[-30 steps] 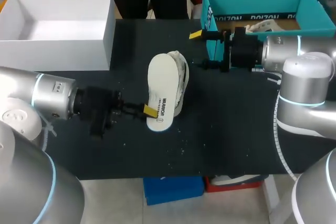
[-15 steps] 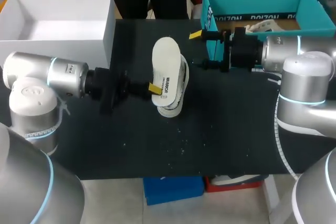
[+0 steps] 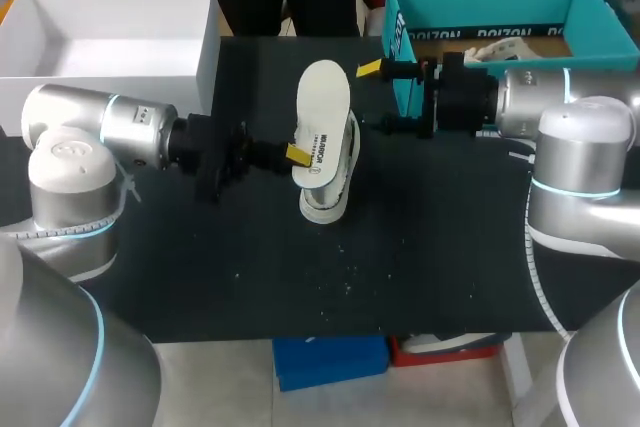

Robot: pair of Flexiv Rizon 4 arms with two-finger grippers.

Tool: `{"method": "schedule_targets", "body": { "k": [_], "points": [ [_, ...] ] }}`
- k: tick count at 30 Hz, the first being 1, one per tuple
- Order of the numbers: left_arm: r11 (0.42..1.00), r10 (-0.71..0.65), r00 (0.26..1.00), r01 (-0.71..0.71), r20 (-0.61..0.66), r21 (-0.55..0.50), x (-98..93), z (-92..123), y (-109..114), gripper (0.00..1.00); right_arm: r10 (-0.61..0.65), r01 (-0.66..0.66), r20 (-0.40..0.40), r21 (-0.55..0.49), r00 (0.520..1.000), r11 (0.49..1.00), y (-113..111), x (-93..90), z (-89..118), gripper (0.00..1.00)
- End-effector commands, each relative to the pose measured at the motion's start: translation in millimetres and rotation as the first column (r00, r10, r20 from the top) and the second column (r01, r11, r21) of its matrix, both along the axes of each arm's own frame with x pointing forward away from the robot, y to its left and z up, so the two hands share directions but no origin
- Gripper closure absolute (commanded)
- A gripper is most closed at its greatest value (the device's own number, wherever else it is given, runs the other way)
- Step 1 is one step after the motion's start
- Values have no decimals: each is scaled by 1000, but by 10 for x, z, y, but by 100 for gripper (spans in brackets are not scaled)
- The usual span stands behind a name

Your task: Take the shoe out of the shoebox, open the shoe tongue, remove and reinsert the insole, then place the shoe into the shoebox

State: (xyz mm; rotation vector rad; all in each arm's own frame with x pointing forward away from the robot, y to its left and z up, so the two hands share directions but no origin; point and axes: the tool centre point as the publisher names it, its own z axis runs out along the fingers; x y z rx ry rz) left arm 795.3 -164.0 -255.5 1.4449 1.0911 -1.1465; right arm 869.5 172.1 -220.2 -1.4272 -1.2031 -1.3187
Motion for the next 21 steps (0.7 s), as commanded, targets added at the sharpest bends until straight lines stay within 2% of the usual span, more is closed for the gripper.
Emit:
{"method": "schedule_targets", "body": {
  "k": [1, 6, 7, 8, 9, 10, 12, 21],
  "points": [
    [1000, 1, 1000, -1, 3, 1, -2, -1, 1, 100, 77, -77, 10, 14, 997, 997, 68, 62, -45, 0],
    [1000, 1, 1000, -1, 3, 1, -2, -1, 1, 100, 175, -175, 16, 19, 985, 984, 201, 13, -99, 0],
    [1000, 1, 1000, -1, 3, 1, -2, -1, 1, 100, 184, -185, 20, 17, 983, 983, 231, -1, -105, 15],
    [1000, 1, 1000, -1, 3, 1, -2, -1, 1, 100, 189, -189, 20, 18, 982, 982, 256, -16, -113, 38],
    [1000, 1, 1000, -1, 3, 1, -2, -1, 1, 100, 190, -191, 22, 20, 982, 981, 273, -30, -129, 50],
    [1000, 1, 1000, -1, 3, 1, -2, -1, 1, 100, 195, -196, 23, 22, 980, 980, 292, -47, -142, 49],
    [1000, 1, 1000, -1, 3, 1, -2, -1, 1, 100, 208, -208, 23, 11, 978, 978, 328, -82, -164, 56],
    [1000, 1, 1000, -1, 3, 1, -2, -1, 1, 100, 228, -227, 9, -15, 974, 974, 447, -187, -249, 57]
  ]
}}
